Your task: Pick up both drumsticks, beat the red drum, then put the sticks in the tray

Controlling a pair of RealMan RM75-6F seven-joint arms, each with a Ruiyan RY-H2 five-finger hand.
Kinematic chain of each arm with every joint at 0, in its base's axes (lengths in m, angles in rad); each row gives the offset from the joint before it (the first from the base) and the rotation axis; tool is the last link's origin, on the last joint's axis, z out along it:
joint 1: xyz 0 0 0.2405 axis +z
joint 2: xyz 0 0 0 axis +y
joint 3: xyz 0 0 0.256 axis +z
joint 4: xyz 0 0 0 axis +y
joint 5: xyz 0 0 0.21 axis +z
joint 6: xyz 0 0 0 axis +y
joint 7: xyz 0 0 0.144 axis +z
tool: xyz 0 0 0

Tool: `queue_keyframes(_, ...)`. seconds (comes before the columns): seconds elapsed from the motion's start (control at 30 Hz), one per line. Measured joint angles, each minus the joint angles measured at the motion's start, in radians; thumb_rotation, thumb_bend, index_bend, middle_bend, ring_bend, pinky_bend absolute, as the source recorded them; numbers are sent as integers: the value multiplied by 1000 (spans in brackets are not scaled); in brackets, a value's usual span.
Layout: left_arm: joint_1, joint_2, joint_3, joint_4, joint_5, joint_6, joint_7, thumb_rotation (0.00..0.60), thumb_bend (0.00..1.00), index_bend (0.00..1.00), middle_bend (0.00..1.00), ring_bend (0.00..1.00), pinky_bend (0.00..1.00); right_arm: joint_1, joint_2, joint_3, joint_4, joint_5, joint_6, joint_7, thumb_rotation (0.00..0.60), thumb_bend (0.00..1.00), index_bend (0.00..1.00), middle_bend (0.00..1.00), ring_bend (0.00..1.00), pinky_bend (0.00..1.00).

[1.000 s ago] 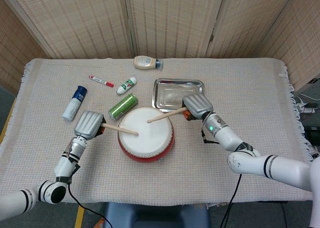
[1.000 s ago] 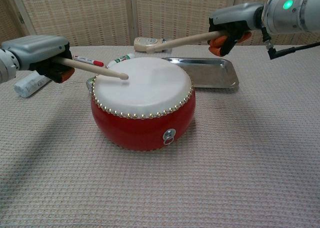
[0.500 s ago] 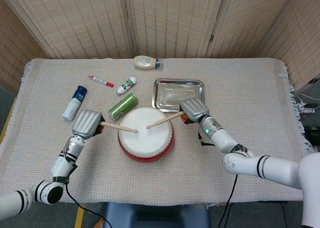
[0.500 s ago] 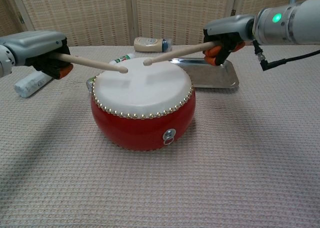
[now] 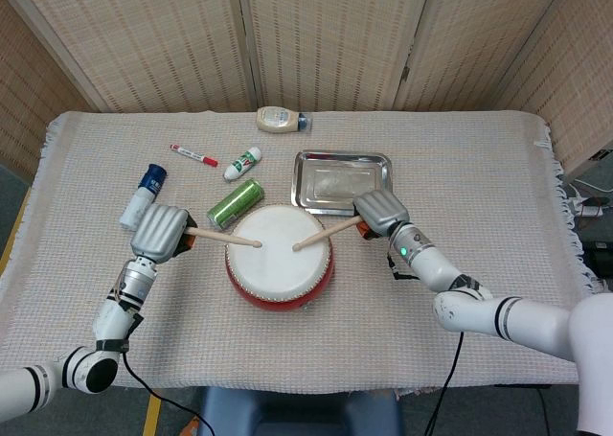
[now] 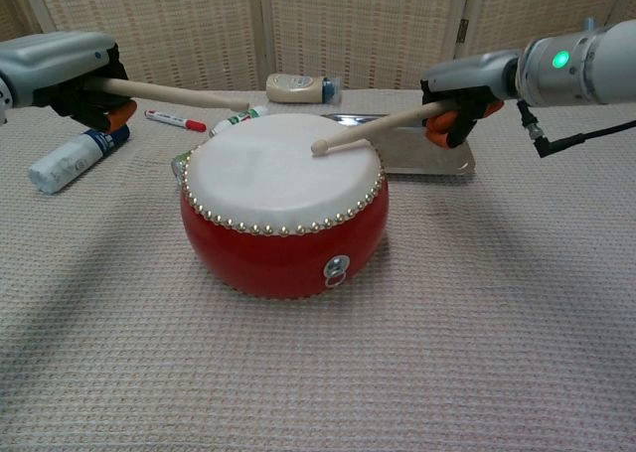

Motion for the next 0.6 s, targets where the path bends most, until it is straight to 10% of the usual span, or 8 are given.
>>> queue_keyframes(0.6,-19,-89,32,105,-53,-61,55,600,632,1000,1000,1000,1000,-44,110,104,-154,-94,41,131,600,1000,1000,1000,1000,1000)
